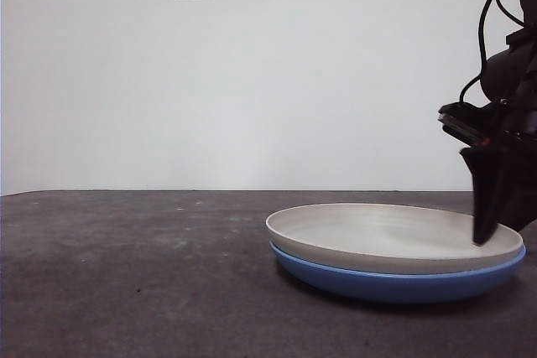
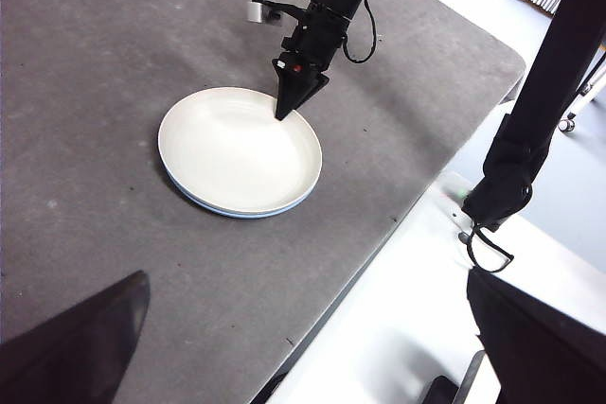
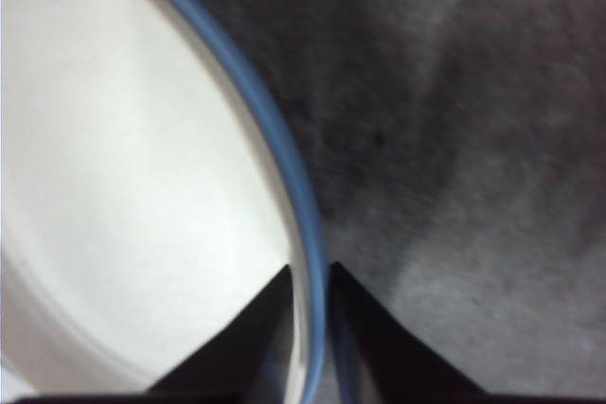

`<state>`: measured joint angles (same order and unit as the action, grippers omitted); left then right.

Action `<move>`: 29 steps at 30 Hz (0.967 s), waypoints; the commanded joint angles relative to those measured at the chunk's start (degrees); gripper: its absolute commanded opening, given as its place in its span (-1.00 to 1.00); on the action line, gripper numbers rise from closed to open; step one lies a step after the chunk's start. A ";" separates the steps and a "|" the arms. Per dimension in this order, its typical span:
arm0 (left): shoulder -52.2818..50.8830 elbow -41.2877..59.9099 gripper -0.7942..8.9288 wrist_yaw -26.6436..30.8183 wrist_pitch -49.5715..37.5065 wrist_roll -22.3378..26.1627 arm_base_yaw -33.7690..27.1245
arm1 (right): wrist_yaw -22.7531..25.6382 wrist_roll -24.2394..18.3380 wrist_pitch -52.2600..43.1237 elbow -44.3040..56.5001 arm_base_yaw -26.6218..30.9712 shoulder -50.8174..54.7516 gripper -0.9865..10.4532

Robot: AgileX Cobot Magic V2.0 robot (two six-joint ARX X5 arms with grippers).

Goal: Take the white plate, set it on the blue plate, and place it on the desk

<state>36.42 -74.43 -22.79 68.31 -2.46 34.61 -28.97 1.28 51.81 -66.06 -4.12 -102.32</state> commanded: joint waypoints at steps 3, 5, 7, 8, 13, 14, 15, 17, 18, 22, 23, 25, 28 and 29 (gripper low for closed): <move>0.24 -0.68 0.51 -0.39 -0.61 -0.17 0.24 | 1.64 -0.07 0.35 -1.14 -0.07 -1.20 -0.81; 0.24 -0.68 0.51 -0.39 -0.63 -0.15 0.24 | 1.79 0.04 0.79 -1.60 0.22 -1.05 -0.81; 0.24 -0.68 0.51 -0.39 -0.63 -0.15 0.24 | 1.81 0.07 1.40 -2.54 0.24 -0.74 -0.81; 0.24 -0.68 0.51 -0.39 -0.63 -0.15 0.24 | 1.84 0.17 1.70 -3.13 0.24 -0.55 -0.81; 0.24 -0.68 0.51 -0.37 -0.61 -0.13 0.24 | 1.81 0.22 5.62 -8.17 0.09 -0.48 -0.81; 0.24 -0.68 0.51 -0.37 -0.61 -0.13 0.24 | 1.81 0.26 6.23 -9.33 -0.09 -0.48 -0.81; 0.24 -0.68 0.51 -0.37 -0.61 -0.13 0.24 | 1.81 0.61 6.91 -10.38 -0.44 -0.48 -0.81; 0.24 -0.68 0.51 -0.37 -0.63 -0.13 0.24 | 1.75 1.11 7.76 -12.17 -1.31 -0.48 -0.81; 0.24 -0.68 0.51 -0.37 -0.61 -0.11 0.24 | 1.70 1.22 8.09 -13.03 -1.84 -0.48 -0.81; 0.24 -0.68 0.51 -0.37 -0.66 0.28 0.24 | 1.33 2.43 8.09 -14.95 -4.57 -0.50 -0.81; 0.24 -0.68 0.51 -0.37 -0.68 0.37 0.24 | 1.33 2.97 7.80 -15.04 -5.38 -0.52 -0.81; 0.24 -0.68 0.51 -0.35 -0.68 0.52 0.24 | 1.36 3.85 7.54 -15.04 -6.99 -0.66 -0.81; 0.24 -0.68 0.51 -0.35 -0.66 0.52 0.24 | 1.40 4.70 6.43 -15.02 -9.70 -0.96 -0.81; 0.24 -0.68 0.51 -0.35 -0.66 0.52 0.24 | 1.40 5.22 5.77 -15.04 -10.56 -1.09 -0.81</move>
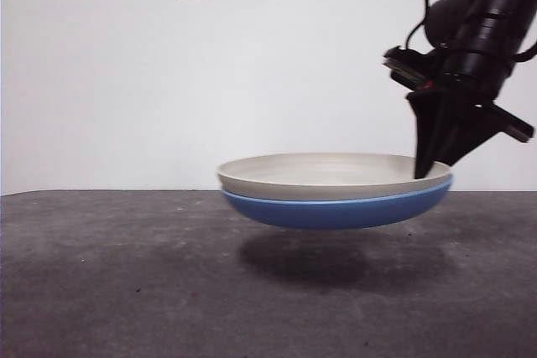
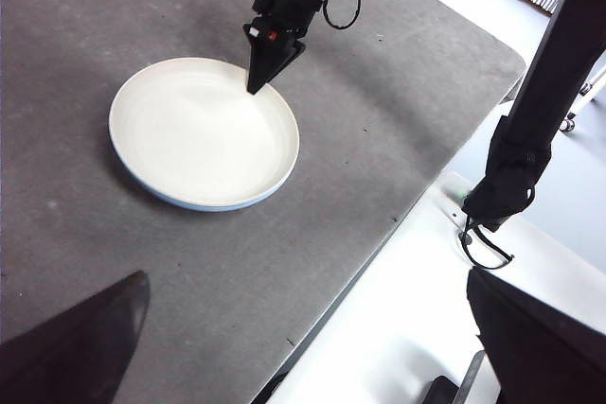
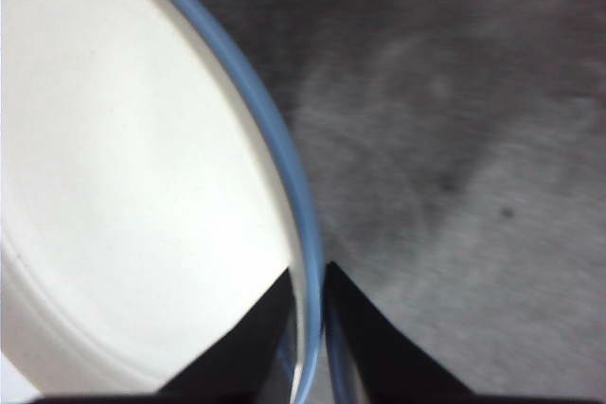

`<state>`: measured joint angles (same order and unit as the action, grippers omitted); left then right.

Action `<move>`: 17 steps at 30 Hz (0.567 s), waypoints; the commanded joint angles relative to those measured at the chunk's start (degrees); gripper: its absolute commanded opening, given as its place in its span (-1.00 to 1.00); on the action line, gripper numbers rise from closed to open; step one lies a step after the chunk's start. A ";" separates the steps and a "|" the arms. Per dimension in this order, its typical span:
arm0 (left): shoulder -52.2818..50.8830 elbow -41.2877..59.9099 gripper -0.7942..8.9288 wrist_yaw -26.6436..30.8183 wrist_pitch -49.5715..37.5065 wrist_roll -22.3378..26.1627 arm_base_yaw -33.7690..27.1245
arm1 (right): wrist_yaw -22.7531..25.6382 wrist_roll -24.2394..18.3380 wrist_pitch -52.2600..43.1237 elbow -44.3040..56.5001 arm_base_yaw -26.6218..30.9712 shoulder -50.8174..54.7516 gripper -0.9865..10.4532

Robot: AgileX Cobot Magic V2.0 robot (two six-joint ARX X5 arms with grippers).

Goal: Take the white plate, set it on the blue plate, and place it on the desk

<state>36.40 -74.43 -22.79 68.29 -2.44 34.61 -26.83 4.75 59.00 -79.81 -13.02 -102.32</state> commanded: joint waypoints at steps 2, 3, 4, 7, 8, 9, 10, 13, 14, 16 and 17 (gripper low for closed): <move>0.26 -0.68 0.51 -0.35 -0.61 0.48 0.24 | -0.81 2.99 -2.95 -1.27 -3.02 -1.53 -0.81; 0.26 -0.68 0.51 -0.35 -0.61 0.48 0.24 | -0.81 3.78 -3.78 -1.29 -3.65 -1.88 -0.81; 0.26 -0.68 0.51 -0.35 -0.63 0.48 0.24 | -1.11 4.28 -4.35 -1.29 -4.17 -2.25 -0.81; 0.26 -0.68 0.51 -0.35 -0.61 0.48 0.24 | -3.28 5.18 -5.42 -1.29 -5.44 -4.20 -0.81; 0.26 -0.68 0.51 -0.35 -0.61 0.48 0.24 | -3.23 5.29 -5.64 -1.29 -5.81 -4.92 -0.81; 0.26 -0.68 0.51 -0.35 -0.61 0.48 0.24 | -3.13 5.40 -5.97 -1.29 -6.27 -5.75 -0.81; 0.26 -0.68 0.51 -0.35 -0.61 0.48 0.24 | -3.15 5.57 -6.38 -1.29 -6.75 -6.47 -0.81; 0.26 -0.68 0.51 -0.35 -0.61 0.48 0.24 | -3.04 5.81 -7.45 -1.29 -7.78 -8.41 -0.81; 0.26 -0.68 0.51 -0.35 -0.61 0.46 0.24 | -3.06 6.12 -7.98 -1.29 -8.02 -8.92 -0.81; 0.26 -0.68 0.51 -0.35 -0.61 0.48 0.24 | -3.06 6.84 -9.03 -1.29 -8.33 -9.92 -0.81; 0.26 -0.68 0.51 -0.35 -0.61 0.48 0.24 | -3.08 6.97 -9.49 -1.29 -8.41 -10.36 -0.81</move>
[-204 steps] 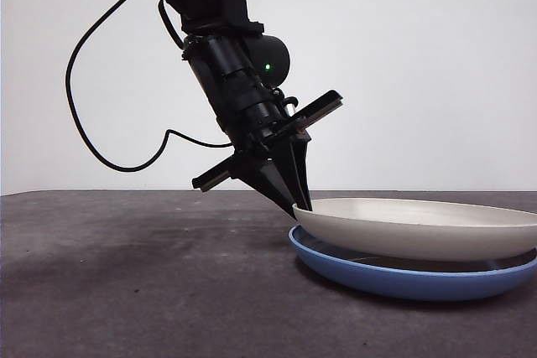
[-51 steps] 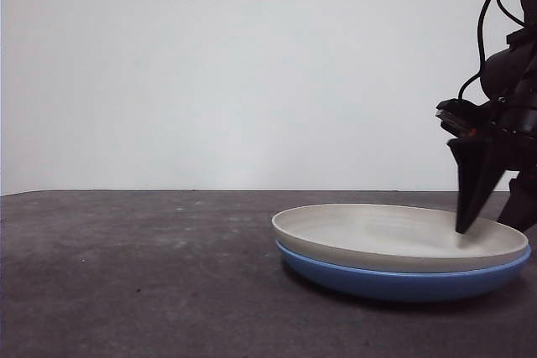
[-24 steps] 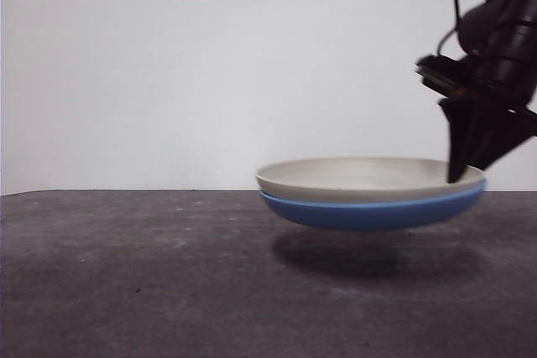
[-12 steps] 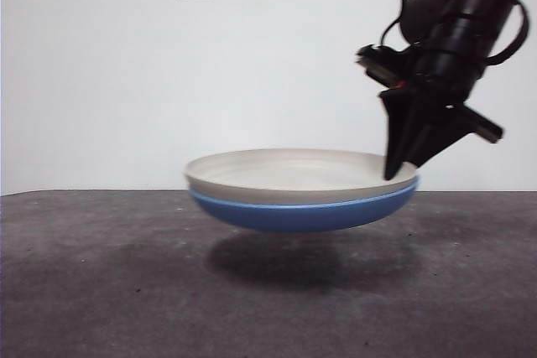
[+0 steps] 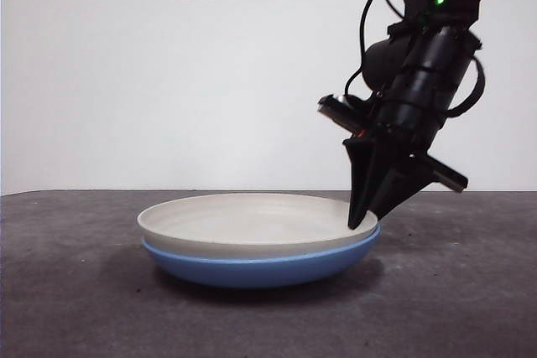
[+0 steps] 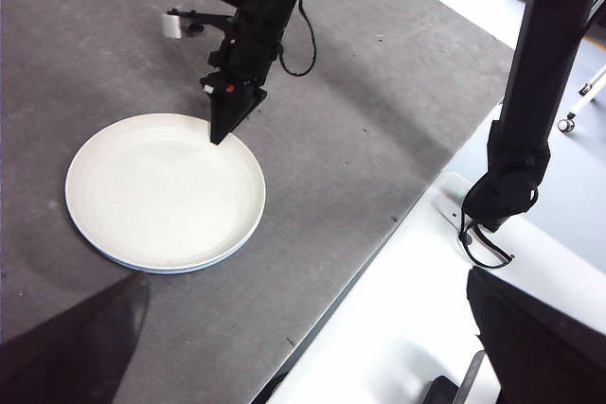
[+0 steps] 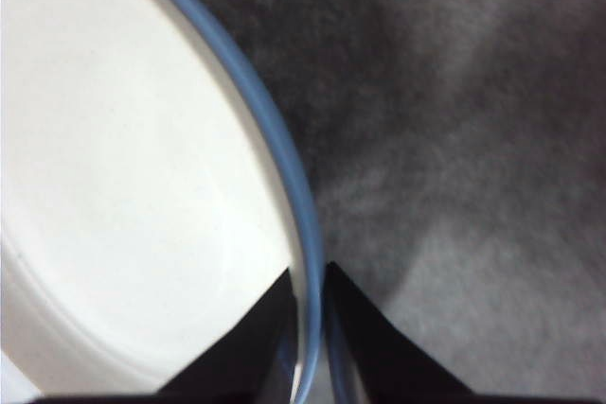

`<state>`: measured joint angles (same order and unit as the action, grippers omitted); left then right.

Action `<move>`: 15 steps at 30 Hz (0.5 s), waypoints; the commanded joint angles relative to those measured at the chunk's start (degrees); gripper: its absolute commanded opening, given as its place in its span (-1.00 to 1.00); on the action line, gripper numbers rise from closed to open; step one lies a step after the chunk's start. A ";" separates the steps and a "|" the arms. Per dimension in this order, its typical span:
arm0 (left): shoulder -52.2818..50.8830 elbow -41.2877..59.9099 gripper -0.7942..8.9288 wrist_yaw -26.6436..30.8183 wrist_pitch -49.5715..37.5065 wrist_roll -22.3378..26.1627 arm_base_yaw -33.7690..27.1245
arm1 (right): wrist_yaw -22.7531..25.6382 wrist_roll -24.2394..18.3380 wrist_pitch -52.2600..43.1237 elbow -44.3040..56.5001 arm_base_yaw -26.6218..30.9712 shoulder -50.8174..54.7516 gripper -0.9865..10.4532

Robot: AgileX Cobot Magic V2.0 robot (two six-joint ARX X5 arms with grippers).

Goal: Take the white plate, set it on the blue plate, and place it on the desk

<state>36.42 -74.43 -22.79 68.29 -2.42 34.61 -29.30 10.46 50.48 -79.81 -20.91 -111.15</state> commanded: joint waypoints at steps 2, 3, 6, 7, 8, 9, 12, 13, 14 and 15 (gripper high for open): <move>0.24 -0.68 0.51 -0.35 -0.61 0.46 0.24 | -0.52 1.33 -1.36 -1.29 -0.63 -2.19 -0.81; 0.24 -0.68 0.51 -0.35 -0.61 0.46 0.24 | -0.52 1.33 -1.36 -1.29 -0.63 -2.47 -0.81; 0.24 -0.68 0.51 -0.35 -0.61 0.46 0.24 | -0.28 1.11 -1.25 -1.29 -0.59 -3.08 -0.81; 0.24 -0.68 0.51 -0.35 -0.61 0.46 0.24 | -0.26 1.03 -1.18 -1.29 -0.55 -3.17 -0.81; 0.24 -0.68 0.51 -0.35 -0.61 0.46 0.24 | -0.24 0.90 -1.22 -1.27 -0.39 -3.30 -0.81; 0.24 -0.68 0.51 -0.35 -0.61 0.46 0.24 | -0.26 0.90 -1.27 -1.29 -0.33 -3.39 -0.80; 0.24 -0.68 0.51 -0.35 -0.61 0.46 0.24 | -0.26 0.76 -1.22 -1.29 -0.33 -3.43 -0.57; 0.24 -0.68 0.51 -0.35 -0.61 0.46 0.24 | -0.26 0.59 -1.22 -1.29 -0.33 -3.43 -0.45; 0.24 -0.68 0.51 -0.35 -0.61 0.46 0.24 | -0.26 0.42 -1.22 -1.27 -0.33 -3.43 -0.37; 0.24 -0.68 0.51 -0.35 -0.61 0.46 0.24 | -0.22 0.42 -1.22 -1.29 -0.31 -3.43 -0.29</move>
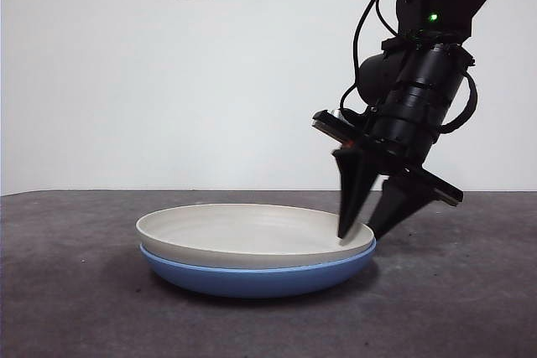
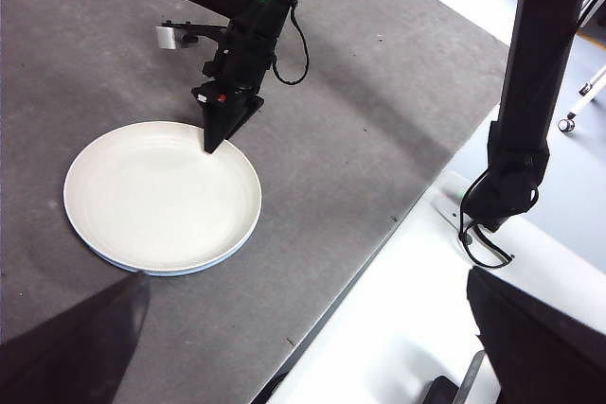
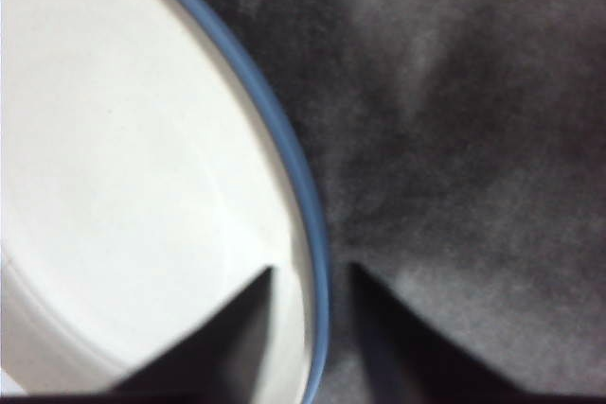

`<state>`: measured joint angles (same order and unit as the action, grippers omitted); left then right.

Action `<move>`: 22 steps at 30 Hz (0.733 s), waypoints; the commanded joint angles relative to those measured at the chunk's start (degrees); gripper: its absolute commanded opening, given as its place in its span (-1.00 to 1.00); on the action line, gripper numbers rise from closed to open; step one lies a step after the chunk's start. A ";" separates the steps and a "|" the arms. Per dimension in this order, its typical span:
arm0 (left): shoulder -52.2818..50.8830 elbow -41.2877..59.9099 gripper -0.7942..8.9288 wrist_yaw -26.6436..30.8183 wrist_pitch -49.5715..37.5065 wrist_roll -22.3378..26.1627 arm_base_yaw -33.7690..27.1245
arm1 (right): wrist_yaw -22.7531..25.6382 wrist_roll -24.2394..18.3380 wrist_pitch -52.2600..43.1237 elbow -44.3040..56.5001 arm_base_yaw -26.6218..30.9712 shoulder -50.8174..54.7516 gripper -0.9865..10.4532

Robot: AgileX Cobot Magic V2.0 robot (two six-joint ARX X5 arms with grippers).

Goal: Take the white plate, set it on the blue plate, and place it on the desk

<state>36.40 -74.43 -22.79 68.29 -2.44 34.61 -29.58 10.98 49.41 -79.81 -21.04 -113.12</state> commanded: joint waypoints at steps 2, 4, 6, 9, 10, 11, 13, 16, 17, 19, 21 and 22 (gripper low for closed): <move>0.26 -0.68 0.51 -0.35 -0.61 0.48 0.24 | 0.04 -0.17 -0.13 -1.31 -0.09 -1.33 -0.21; 0.26 -0.68 0.51 -0.35 -0.61 0.48 0.24 | 0.33 -0.76 0.00 -1.31 0.42 -0.44 -0.18; 0.26 -0.68 0.51 -0.35 -0.59 0.48 0.24 | 1.36 -0.68 0.26 -1.31 0.92 1.05 -0.11; 0.26 -0.68 0.51 -0.35 -0.61 0.48 0.24 | 1.55 -0.50 2.19 -1.77 2.16 4.37 0.08; 0.26 -0.68 0.51 -0.35 -0.61 0.48 0.24 | 1.55 -0.61 3.37 -2.05 2.56 5.70 0.14; 0.26 -0.68 0.51 -0.35 -0.63 0.48 0.24 | 1.57 -0.72 4.35 -2.19 2.89 7.08 0.18; 0.26 -0.68 0.51 -0.37 -0.63 0.46 0.24 | 1.57 -1.05 6.49 -2.27 3.41 10.75 0.25; 0.26 -0.68 0.51 -0.35 -0.63 0.46 0.24 | 3.54 -1.66 9.75 -2.27 3.58 17.18 0.26; 0.26 -0.68 0.51 -0.35 -0.61 0.46 0.24 | 4.48 -1.86 10.80 -2.27 3.54 19.39 0.26; 0.26 -0.68 0.51 -0.35 -0.57 0.46 0.24 | 6.14 -2.32 13.00 -2.27 3.10 24.55 0.26; 0.26 -0.68 0.51 -0.35 -0.57 0.46 0.24 | 7.32 -2.54 14.97 -2.27 2.36 29.73 0.26; 0.26 -0.68 0.51 -0.35 -0.57 0.46 0.24 | 8.02 -2.64 15.96 -2.27 2.03 32.41 0.26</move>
<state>36.40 -74.43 -22.81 68.31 -2.42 34.61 -22.09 9.37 64.71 -80.86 -18.48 -82.59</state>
